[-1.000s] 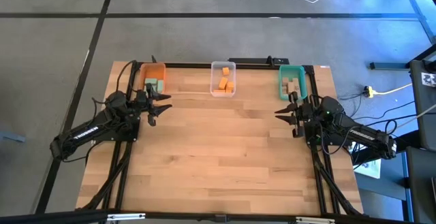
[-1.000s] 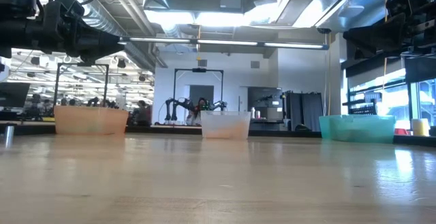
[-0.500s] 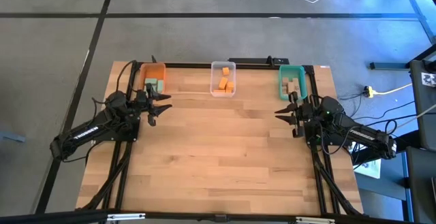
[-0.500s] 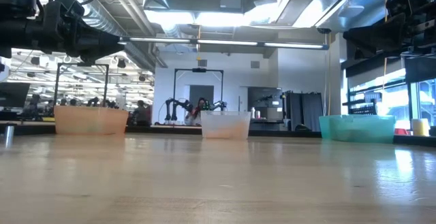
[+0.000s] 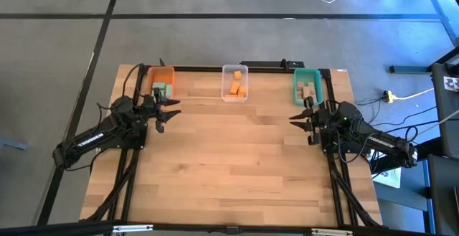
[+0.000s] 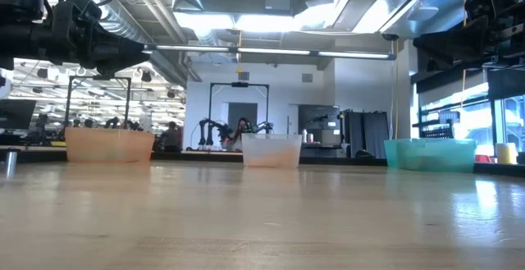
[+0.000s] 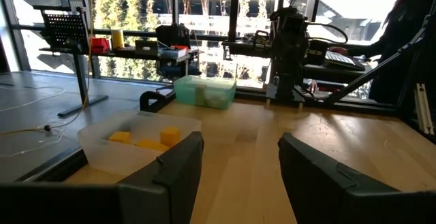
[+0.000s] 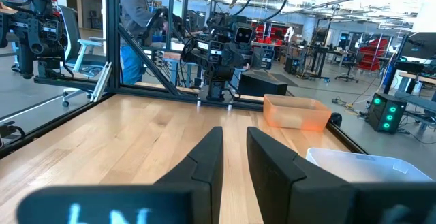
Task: Sort & place blocks by color
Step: Return to home position
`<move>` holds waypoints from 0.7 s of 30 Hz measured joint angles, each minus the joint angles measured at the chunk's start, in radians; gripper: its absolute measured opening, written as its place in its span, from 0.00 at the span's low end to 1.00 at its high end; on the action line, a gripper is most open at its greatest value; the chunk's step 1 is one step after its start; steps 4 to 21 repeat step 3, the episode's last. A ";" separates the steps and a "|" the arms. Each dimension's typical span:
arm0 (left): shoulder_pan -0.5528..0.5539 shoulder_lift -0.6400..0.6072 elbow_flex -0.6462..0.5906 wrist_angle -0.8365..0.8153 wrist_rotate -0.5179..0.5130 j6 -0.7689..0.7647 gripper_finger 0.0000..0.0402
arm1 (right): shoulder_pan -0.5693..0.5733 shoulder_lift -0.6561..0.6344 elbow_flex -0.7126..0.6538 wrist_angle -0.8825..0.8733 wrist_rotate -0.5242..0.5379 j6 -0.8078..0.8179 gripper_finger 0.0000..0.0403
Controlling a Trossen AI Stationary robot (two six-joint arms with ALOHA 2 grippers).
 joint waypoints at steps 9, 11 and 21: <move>0.000 0.000 0.000 0.000 0.000 0.000 0.45 | 0.000 0.000 0.000 0.000 0.000 0.000 0.17; 0.000 0.000 0.000 0.000 0.000 0.000 0.45 | 0.000 0.000 0.000 0.000 0.000 0.000 0.17; 0.000 0.000 0.000 0.000 0.000 0.000 0.45 | 0.000 0.000 0.000 0.000 0.000 0.000 0.17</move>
